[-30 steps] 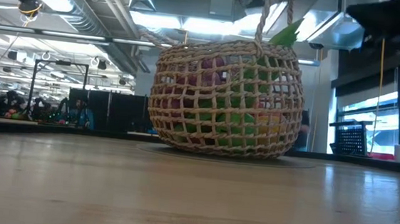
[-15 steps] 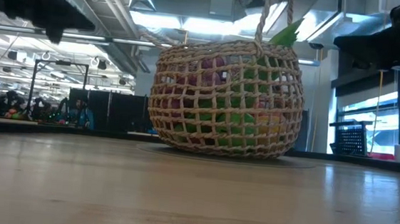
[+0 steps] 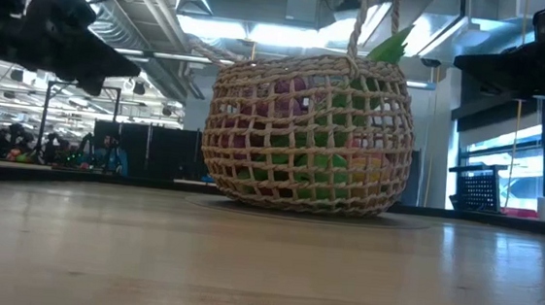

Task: Build produce basket
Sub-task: Return to Home Position

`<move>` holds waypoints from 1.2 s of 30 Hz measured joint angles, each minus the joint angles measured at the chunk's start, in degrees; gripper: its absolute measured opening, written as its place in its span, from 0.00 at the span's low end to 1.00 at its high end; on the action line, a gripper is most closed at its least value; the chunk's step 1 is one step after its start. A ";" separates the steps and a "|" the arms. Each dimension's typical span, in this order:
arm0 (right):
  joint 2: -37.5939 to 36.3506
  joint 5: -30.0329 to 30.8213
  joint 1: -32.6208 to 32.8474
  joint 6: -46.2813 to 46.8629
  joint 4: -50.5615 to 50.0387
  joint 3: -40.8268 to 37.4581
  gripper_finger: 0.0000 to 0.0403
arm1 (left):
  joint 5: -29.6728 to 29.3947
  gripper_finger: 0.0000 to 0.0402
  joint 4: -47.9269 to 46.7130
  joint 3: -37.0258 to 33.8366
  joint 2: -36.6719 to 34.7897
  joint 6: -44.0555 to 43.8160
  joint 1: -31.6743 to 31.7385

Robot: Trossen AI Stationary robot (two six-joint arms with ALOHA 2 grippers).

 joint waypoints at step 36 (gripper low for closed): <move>0.00 -0.02 0.00 -0.17 -0.04 0.04 0.00 | -2.23 0.00 -0.37 -0.04 0.53 -2.78 -0.02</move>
